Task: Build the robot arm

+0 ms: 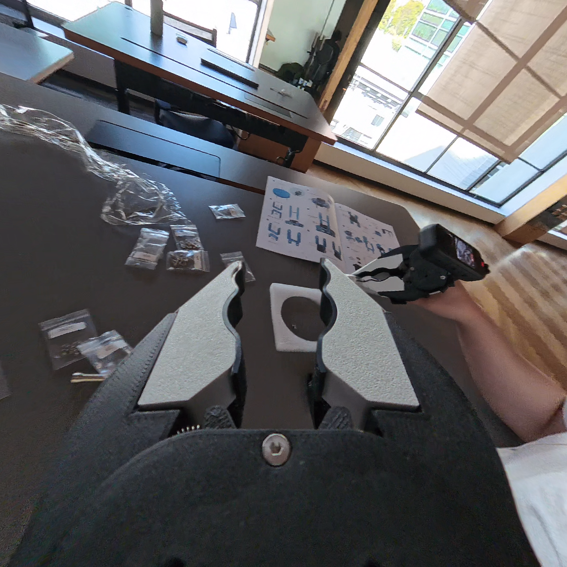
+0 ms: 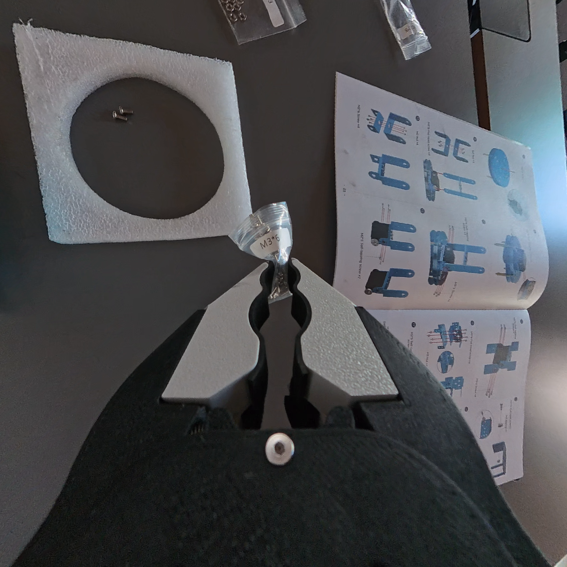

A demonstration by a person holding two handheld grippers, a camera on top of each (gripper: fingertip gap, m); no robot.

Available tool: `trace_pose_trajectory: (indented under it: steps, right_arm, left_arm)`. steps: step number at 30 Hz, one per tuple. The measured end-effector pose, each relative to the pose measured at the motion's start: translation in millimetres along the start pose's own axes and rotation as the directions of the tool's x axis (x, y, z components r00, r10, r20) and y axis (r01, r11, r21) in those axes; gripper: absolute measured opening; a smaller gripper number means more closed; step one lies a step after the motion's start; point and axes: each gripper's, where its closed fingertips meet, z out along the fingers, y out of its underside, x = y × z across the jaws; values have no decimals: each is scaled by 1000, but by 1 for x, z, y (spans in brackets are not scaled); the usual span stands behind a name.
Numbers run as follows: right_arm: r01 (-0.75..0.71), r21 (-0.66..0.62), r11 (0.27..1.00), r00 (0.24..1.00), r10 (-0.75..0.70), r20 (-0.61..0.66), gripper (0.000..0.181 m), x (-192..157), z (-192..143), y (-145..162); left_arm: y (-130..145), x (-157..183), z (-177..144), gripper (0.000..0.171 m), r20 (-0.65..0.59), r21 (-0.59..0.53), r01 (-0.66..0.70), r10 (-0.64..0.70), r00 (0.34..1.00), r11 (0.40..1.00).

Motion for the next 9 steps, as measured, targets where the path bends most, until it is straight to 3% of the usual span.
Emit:
trace_pose_trajectory:
  steps: [2, 9]
  right_arm:
    - [1, 4, 1000, 1000, -1, 8, 7, -1, 1, 0]
    - [-23, 57, 998, 999, 21, 48, 7, -3, -3, -6]
  left_arm:
    - [5, 10, 12, 47, -56, -13, 18, -18, 998, 1000]
    - [8, 27, 28, 47, -80, -17, -47, 45, 996, 999]
